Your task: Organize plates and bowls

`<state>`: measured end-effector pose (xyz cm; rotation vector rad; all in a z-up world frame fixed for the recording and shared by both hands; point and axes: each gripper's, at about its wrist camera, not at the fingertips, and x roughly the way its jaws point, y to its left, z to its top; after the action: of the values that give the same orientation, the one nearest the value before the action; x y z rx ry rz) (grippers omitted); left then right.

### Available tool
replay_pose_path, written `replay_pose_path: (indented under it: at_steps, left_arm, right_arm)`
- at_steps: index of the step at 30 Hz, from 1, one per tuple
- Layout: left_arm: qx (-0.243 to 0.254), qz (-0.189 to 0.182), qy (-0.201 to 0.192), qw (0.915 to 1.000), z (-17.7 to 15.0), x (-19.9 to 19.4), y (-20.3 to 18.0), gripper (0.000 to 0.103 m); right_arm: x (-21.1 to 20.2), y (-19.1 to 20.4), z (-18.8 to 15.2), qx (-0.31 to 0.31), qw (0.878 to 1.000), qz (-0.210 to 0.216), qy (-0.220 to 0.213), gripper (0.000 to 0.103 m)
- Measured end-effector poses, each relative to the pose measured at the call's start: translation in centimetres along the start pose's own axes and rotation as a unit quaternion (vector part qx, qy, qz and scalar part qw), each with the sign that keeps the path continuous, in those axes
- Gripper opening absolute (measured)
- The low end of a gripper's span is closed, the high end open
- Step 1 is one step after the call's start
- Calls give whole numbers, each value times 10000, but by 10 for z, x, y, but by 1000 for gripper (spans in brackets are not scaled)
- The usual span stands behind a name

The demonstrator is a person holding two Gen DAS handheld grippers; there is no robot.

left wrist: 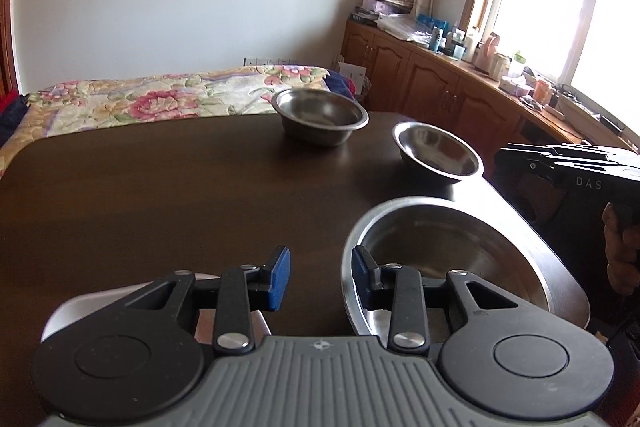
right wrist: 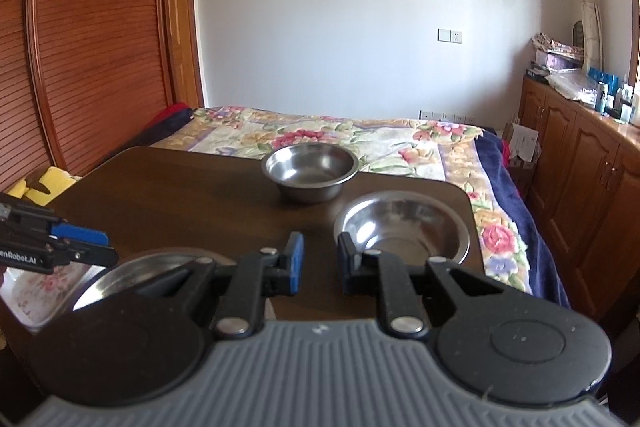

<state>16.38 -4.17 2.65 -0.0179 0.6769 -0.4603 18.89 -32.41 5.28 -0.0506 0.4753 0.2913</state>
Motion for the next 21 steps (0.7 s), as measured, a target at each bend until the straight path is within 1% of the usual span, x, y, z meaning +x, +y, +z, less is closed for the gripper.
replay_pose_path:
  at_steps: [4,6,7,8,9,10,11,12,14,16,18,21]
  left_arm:
    - [33,28,-65,10000,9,4,-1,37]
    - [53,25,-95,9999,13,6,-2,39]
    - [64,22,-107,9999,16,8,-3,39]
    - [76,20,-115,9999,19,10,-4,40]
    - [85,17,-119,9999,22,12,-5,41]
    - [101,10,-123,9999,25,14,-7,43]
    - [131,9,-133,9998,29,16,-9,49]
    - [189,18,-148,9997,32,19,-11,59]
    - [361,41,-204,9991,38,23,-19,66]
    - [472,10,-199,9987,44,28,-25,66]
    - [550,-25,-201,9983,50,33,-32,69]
    - [659,-64,-203,9976,61,41,-38,69]
  right_arm:
    - [6,-5,5,-51,10000,-54,-15,20]
    - [9,-8,5,-83,9999,-131,-44,22]
    - [11,-9,5,-99,9998,-188,-64,24]
    - [12,-11,5,-105,9996,-246,-79,29]
    - [14,-15,4,-94,9995,-306,-86,32]
    - [16,-17,4,-81,9993,-344,-87,34]
    - [19,-20,3,-68,9992,-387,-79,34]
    - [21,-24,2,-61,9990,-442,-71,34]
    - [25,-30,1,-46,9984,-561,-64,40]
    - [29,-37,0,-10,9980,-636,-57,42]
    - [33,-44,-1,60,9976,-688,-26,42]
    - [39,-55,-1,133,9972,-737,24,42]
